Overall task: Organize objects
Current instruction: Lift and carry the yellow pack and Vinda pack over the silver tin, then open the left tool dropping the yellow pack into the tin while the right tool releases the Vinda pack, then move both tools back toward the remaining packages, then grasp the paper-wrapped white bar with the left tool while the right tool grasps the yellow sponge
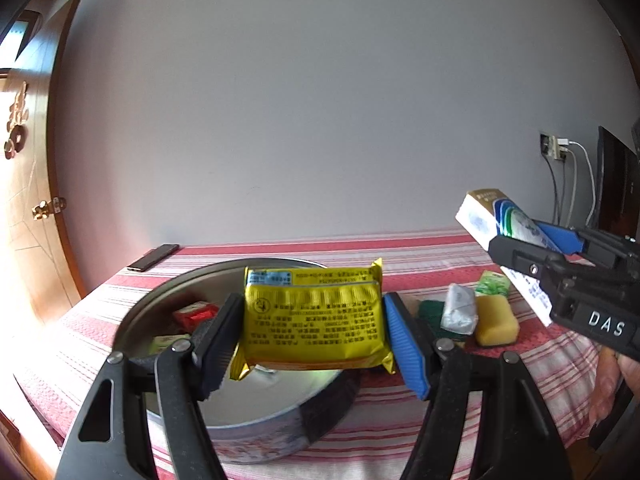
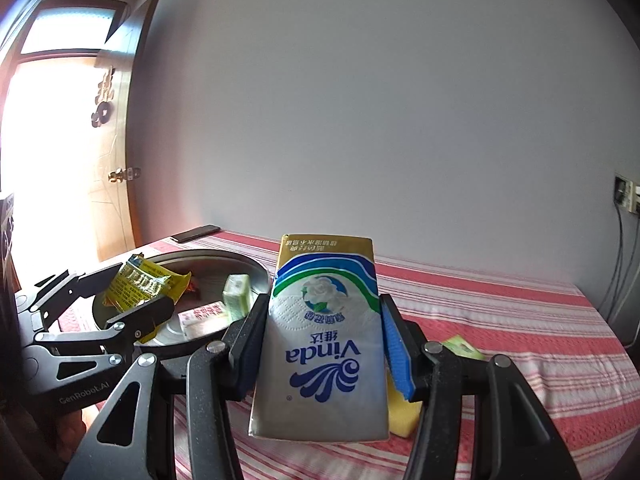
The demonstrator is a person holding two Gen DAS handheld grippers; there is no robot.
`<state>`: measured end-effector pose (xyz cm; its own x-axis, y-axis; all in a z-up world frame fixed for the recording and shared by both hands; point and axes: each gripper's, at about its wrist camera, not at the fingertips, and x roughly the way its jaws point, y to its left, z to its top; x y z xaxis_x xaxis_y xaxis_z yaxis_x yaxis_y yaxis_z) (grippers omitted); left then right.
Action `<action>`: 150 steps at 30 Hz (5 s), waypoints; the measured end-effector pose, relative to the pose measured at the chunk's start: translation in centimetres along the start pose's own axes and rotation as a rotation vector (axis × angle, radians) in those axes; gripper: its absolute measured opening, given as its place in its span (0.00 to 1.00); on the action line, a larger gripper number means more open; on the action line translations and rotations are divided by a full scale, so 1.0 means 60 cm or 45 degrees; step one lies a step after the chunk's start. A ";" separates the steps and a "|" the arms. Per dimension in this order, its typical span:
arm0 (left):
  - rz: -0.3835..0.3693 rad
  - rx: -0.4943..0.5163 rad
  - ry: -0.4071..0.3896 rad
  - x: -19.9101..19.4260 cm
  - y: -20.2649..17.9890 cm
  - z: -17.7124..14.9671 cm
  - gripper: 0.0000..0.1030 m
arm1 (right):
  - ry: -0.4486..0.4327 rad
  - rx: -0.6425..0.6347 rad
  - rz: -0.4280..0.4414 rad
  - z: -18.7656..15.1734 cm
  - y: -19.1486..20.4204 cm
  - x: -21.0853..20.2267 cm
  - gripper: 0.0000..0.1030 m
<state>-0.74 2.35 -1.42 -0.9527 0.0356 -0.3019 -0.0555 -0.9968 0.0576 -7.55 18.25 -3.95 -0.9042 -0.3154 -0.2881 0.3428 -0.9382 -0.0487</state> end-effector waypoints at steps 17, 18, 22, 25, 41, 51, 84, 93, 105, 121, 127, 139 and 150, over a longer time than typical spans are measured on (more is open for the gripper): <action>0.144 -0.101 0.062 0.031 0.115 0.003 0.68 | 0.012 -0.109 0.115 0.058 0.081 0.053 0.54; 0.152 -0.104 0.075 0.036 0.122 0.002 0.68 | 0.017 -0.114 0.121 0.060 0.085 0.058 0.54; 0.159 -0.137 0.118 0.054 0.147 0.004 0.68 | 0.048 -0.116 0.145 0.067 0.099 0.079 0.53; 0.173 -0.142 0.141 0.063 0.158 0.002 0.68 | 0.066 -0.121 0.158 0.075 0.114 0.096 0.54; 0.223 -0.151 0.260 0.120 0.208 -0.011 0.68 | 0.148 -0.203 0.206 0.099 0.192 0.171 0.54; 0.244 -0.133 0.303 0.141 0.225 -0.018 0.68 | 0.276 -0.194 0.238 0.093 0.215 0.248 0.54; 0.330 -0.122 0.296 0.141 0.241 -0.021 0.95 | 0.406 -0.135 0.278 0.048 0.215 0.277 0.68; 0.312 -0.105 0.221 0.108 0.207 -0.012 1.00 | 0.273 -0.035 0.210 0.055 0.146 0.199 0.71; 0.159 -0.043 0.172 0.075 0.095 -0.004 1.00 | 0.205 0.140 -0.064 0.000 -0.027 0.080 0.77; -0.121 0.212 0.152 0.095 -0.145 0.025 1.00 | 0.232 0.371 -0.299 -0.067 -0.174 0.027 0.77; -0.203 0.270 0.238 0.129 -0.197 0.014 1.00 | 0.230 0.431 -0.311 -0.086 -0.200 0.021 0.77; -0.265 0.345 0.365 0.184 -0.235 0.001 0.99 | 0.253 0.459 -0.287 -0.096 -0.203 0.029 0.77; -0.334 0.322 0.434 0.195 -0.231 -0.003 0.34 | 0.295 0.475 -0.276 -0.101 -0.205 0.039 0.77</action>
<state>-11.05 16.57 -5.90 -0.7475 0.2153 -0.6284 -0.3912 -0.9073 0.1545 -12.32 29.94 -9.82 -0.8495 -0.1072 -0.5167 0.0002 -0.9792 0.2027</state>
